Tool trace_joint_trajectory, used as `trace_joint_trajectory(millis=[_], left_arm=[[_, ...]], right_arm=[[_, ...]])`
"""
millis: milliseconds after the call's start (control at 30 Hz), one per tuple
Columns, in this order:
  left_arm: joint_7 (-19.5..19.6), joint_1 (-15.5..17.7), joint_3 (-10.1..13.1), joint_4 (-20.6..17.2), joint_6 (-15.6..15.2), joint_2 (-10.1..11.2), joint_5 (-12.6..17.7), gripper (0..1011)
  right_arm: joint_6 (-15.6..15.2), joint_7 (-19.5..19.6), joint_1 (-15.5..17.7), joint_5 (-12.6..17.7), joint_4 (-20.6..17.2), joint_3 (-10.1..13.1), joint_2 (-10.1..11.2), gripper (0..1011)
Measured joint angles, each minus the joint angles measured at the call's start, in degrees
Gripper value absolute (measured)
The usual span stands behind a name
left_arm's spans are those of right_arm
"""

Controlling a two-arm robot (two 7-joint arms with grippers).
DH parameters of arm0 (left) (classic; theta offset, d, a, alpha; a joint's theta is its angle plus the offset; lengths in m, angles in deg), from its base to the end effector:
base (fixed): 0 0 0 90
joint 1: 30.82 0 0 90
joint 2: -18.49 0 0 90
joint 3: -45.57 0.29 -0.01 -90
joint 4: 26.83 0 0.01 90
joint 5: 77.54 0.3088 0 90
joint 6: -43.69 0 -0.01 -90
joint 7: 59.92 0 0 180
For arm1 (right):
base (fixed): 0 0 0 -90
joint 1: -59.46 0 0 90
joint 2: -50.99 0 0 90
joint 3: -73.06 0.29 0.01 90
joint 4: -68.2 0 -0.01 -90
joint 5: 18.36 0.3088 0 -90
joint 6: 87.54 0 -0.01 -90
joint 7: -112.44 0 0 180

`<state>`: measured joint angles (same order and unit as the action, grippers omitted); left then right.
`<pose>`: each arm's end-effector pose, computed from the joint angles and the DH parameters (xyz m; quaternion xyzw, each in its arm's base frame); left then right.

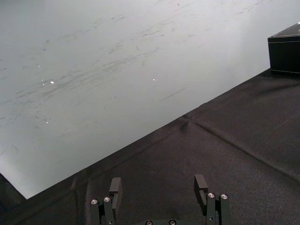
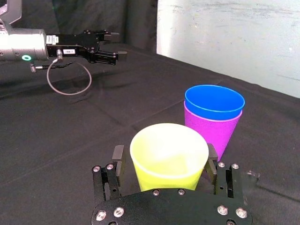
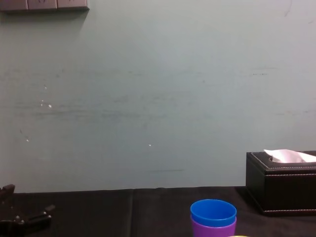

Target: Stack the three plastic cups sequentially using one hand.

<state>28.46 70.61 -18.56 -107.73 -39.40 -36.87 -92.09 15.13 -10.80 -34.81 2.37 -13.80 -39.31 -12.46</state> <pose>0.3581 0.0826 -0.3023 0.1414 -0.1324 0.5799 0.7913 0.3263 -0.0432 -0.3376 -0.0434 -0.0292 -0.3334 0.9413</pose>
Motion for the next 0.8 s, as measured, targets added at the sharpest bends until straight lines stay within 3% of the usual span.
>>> trace_joint_trajectory(millis=[500, 800], left_arm=[[0.0, 0.0, 0.0, 0.0, 0.0, 0.0, 0.0, 1011], [0.0, 0.0, 0.0, 0.0, 0.0, 0.0, 0.0, 1011]], right_arm=[[0.13, 0.26, -0.74, -0.69, 0.4, -0.34, -0.33, 1000], [0.13, 0.27, -0.66, -0.57, 0.34, -0.3, -0.29, 816]])
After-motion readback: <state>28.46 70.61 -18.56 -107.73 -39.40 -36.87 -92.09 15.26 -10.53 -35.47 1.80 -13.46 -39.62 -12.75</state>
